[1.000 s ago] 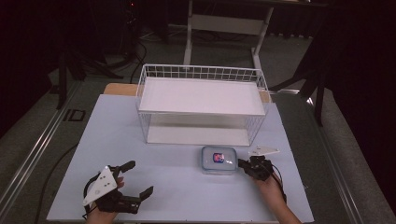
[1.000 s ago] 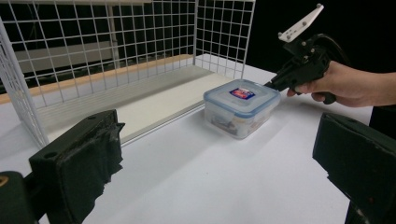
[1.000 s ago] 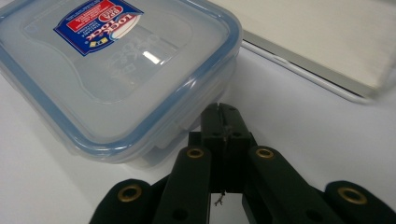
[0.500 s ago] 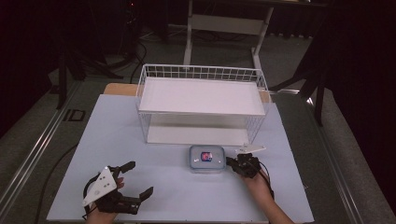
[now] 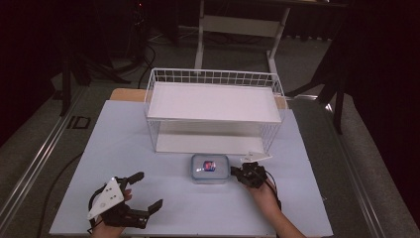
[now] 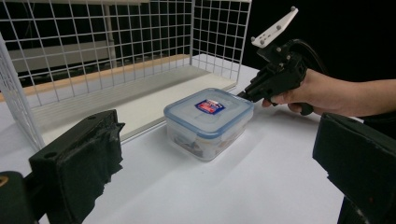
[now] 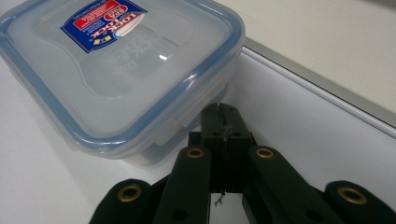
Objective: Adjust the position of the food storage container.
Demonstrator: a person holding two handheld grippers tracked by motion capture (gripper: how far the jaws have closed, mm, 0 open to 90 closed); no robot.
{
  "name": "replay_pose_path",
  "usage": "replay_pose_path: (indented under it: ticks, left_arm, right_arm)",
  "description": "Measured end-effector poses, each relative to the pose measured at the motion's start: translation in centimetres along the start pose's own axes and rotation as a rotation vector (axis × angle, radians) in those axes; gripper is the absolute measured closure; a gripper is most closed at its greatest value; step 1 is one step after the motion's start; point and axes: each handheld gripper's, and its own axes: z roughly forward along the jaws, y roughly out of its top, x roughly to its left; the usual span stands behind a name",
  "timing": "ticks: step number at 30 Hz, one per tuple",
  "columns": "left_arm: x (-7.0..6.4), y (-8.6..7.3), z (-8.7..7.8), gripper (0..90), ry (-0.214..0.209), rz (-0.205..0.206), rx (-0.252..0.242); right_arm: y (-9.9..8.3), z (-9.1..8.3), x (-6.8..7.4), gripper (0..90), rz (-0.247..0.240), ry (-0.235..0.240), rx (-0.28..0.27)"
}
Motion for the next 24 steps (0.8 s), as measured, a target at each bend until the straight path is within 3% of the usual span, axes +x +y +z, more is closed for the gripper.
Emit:
replay_pose_path:
  ticks: [7, 13, 17, 18, 24]
  left_arm:
    - [0.0, 0.0, 0.1, 2.2, 0.004, -0.001, 0.003]
    - [0.2, -0.1, 0.3, 2.2, -0.001, -0.016, 0.004]
    - [0.4, 0.2, 0.7, 2.2, 0.012, -0.016, 0.049]
    - [0.5, 0.3, 0.9, 2.2, 0.029, -0.011, 0.07]
    - [0.5, 1.2, 2.0, 2.2, -0.026, -0.03, 0.087]
  right_arm:
    - [0.1, -0.4, 0.2, 90.0, -0.016, -0.016, -0.006]
    - [-0.8, -3.3, -0.1, 89.6, -0.01, -0.032, -0.058]
    - [-1.0, -4.9, 0.1, 82.7, -0.02, -0.033, -0.085]
    - [-1.0, -5.4, 0.2, 78.1, -0.02, -0.032, -0.097]
    - [-0.5, -7.9, 1.1, 38.0, -0.04, 0.012, -0.171]
